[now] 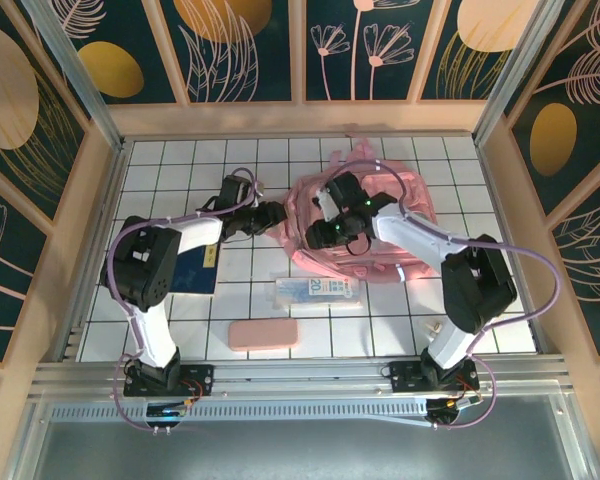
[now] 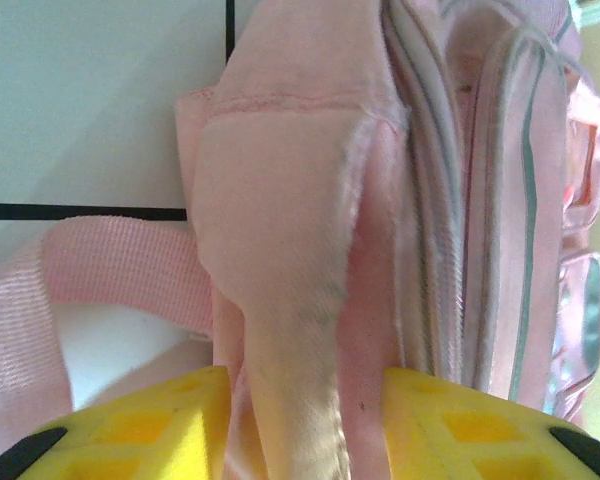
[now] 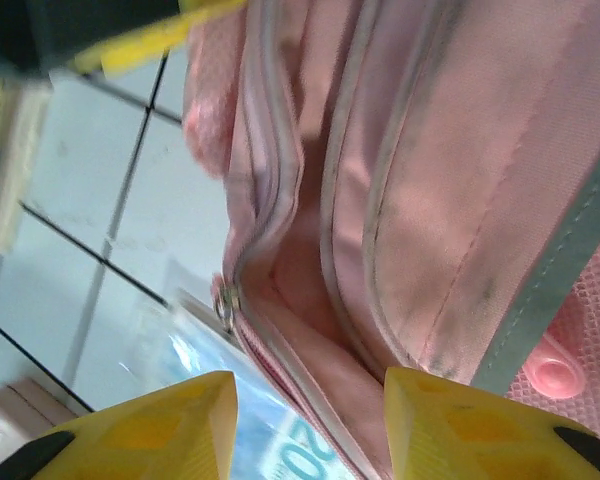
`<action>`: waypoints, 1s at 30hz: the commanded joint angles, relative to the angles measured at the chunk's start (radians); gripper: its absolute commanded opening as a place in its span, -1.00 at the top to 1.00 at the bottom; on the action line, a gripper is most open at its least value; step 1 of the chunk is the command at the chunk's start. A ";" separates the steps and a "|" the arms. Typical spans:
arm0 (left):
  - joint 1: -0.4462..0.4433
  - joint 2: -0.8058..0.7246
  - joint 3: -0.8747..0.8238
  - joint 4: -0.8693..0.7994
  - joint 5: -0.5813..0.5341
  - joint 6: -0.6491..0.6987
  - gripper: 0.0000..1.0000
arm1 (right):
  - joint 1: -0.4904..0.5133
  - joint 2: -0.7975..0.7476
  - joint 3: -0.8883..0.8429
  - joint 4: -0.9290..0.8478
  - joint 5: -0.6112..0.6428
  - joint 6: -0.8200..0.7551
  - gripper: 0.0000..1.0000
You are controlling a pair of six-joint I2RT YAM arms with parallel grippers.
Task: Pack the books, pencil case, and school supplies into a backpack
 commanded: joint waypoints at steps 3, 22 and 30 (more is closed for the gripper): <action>0.005 -0.115 0.063 -0.257 -0.020 0.240 0.17 | 0.071 -0.118 -0.144 0.136 0.034 -0.406 0.15; -0.185 -0.164 0.013 -0.369 0.060 0.698 0.19 | 0.095 -0.122 -0.392 0.567 0.072 -0.707 0.12; -0.184 -0.112 -0.024 -0.346 0.055 0.774 0.29 | 0.094 -0.063 -0.443 0.676 0.068 -0.731 0.25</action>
